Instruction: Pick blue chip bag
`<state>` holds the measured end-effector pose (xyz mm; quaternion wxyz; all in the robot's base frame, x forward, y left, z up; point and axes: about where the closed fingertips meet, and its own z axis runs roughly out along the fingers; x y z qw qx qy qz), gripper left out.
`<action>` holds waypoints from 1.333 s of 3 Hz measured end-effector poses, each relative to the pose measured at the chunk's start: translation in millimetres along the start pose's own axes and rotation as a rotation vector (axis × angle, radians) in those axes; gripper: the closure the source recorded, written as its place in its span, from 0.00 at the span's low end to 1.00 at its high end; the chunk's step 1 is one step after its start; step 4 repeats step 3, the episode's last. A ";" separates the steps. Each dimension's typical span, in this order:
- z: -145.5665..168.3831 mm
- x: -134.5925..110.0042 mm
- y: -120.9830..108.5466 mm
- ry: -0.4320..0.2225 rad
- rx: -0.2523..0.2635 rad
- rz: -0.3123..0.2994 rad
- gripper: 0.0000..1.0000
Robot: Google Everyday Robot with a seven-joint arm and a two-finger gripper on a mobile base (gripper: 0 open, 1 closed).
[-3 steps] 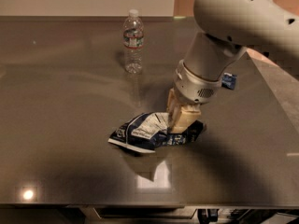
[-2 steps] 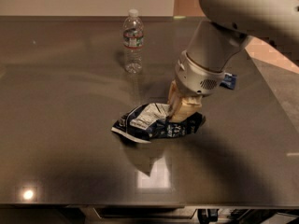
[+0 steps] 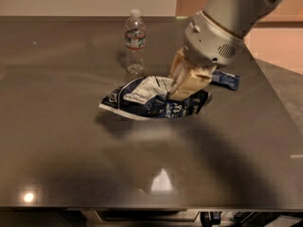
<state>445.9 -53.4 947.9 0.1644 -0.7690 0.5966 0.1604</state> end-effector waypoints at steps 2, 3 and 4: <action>-60.3 -46.6 -8.6 -0.146 0.066 -0.075 1.00; -60.3 -47.0 -9.2 -0.147 0.069 -0.075 1.00; -60.3 -47.0 -9.2 -0.147 0.069 -0.075 1.00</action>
Offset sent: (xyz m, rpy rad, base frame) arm -0.0267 -0.0011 0.0955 0.1609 0.0425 0.1274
